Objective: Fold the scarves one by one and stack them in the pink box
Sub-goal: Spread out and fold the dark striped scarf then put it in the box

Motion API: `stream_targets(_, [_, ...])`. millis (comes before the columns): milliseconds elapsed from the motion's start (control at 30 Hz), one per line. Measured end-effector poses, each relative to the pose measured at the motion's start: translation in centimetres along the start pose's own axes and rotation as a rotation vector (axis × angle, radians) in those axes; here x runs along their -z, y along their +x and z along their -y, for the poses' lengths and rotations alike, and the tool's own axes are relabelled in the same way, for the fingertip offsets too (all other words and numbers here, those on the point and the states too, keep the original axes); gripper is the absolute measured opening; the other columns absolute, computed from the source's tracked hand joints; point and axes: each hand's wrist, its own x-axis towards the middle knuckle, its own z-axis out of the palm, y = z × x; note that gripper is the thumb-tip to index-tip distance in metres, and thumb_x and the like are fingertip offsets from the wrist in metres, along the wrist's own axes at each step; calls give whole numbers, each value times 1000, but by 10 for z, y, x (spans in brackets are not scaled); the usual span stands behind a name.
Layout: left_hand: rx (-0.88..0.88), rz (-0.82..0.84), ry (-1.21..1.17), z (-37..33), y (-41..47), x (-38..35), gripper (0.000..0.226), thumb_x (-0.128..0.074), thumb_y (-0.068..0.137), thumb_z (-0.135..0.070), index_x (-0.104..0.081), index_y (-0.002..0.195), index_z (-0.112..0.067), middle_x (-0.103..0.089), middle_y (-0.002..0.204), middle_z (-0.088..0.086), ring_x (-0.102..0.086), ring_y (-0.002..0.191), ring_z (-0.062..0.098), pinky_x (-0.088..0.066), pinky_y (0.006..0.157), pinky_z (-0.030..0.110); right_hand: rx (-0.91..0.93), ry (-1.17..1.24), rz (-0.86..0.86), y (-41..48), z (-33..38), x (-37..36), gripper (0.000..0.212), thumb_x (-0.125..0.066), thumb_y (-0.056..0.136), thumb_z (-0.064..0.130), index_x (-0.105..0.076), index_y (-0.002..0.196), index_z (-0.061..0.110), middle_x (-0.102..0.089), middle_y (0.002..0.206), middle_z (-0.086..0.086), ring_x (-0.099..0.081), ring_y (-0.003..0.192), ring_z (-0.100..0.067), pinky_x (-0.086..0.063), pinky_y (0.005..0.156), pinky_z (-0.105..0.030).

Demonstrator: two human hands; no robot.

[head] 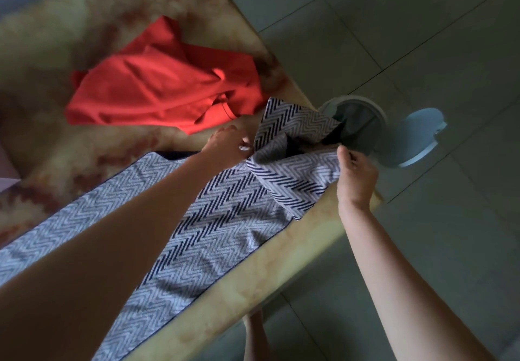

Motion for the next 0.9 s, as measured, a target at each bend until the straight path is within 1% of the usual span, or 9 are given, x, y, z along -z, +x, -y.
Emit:
stream_targets(100, [18, 54, -179, -7, 2, 9, 12, -60, 85, -3, -62, 97, 0, -60, 92, 15, -53, 85, 19, -38, 65, 17, 18, 17, 38, -3, 1, 4, 22, -57, 93, 18, -62, 79, 2, -54, 59, 1, -49, 52, 0, -36, 53, -15])
stream_targets(233, [82, 101, -277, -10, 4, 12, 26, -56, 84, 7, -57, 110, 11, -59, 80, 11, -58, 69, 6, -41, 63, 9, 70, -29, 173, -10, 1, 5, 14, -59, 92, 18, -61, 80, 12, -61, 71, -7, -54, 66, -14, -41, 61, -23])
stream_targets(333, [36, -65, -269, -3, 5, 10, 27, -64, 76, 0, -69, 101, -7, -69, 93, 19, -67, 87, 29, -53, 84, 38, 85, -56, 254, -11, -1, 5, 7, -63, 89, 20, -66, 88, 14, -65, 75, 3, -59, 67, -3, -44, 63, -16])
stream_targets(400, [49, -74, -161, -1, 5, 13, 21, -66, 77, -1, -73, 95, -10, -71, 97, 13, -66, 92, 26, -51, 86, 40, 83, -34, 265, -10, -1, 7, 6, -64, 89, 18, -66, 86, 12, -64, 72, 6, -56, 61, 4, -41, 59, -10])
stream_targets(500, [85, -100, -328, -5, 3, 18, 22, -67, 75, 2, -72, 89, -14, -69, 84, 4, -68, 82, 18, -53, 83, 35, 61, 13, 196, -8, 1, 12, 6, -61, 90, 14, -62, 85, 11, -61, 69, 7, -55, 58, 8, -39, 57, -7])
stream_targets(600, [30, -201, -445, -14, 4, 30, 25, -70, 74, 0, -72, 93, -16, -68, 84, 1, -58, 63, -15, -48, 75, 19, 6, 48, 58, -4, -3, 16, 11, -55, 93, 12, -58, 86, 4, -53, 66, 3, -52, 55, 5, -35, 53, -7])
stream_targets(667, [15, -294, -557, -24, 8, 43, 30, -68, 75, 1, -70, 98, -19, -69, 87, 2, -53, 59, -19, -47, 72, 15, -23, 68, -53, 1, -5, 19, 17, -51, 94, 10, -59, 90, -4, -53, 73, -4, -50, 60, -2, -34, 55, -9])
stream_targets(767, [5, -426, -581, -36, 13, 65, 37, -55, 74, 8, -71, 96, -18, -67, 87, -2, -55, 65, -16, -43, 70, 8, -71, 91, -140, 3, -7, 23, 19, -49, 93, 12, -58, 96, -4, -55, 85, -10, -49, 68, -15, -36, 54, -6])
stream_targets(900, [86, -553, -542, -33, 12, 77, 49, -39, 70, 9, -70, 93, -20, -68, 95, -5, -61, 98, 12, -44, 88, 17, -58, -6, -109, -3, -12, 24, 23, -45, 88, 22, -52, 82, 2, -53, 77, -13, -46, 64, -19, -32, 47, -7])
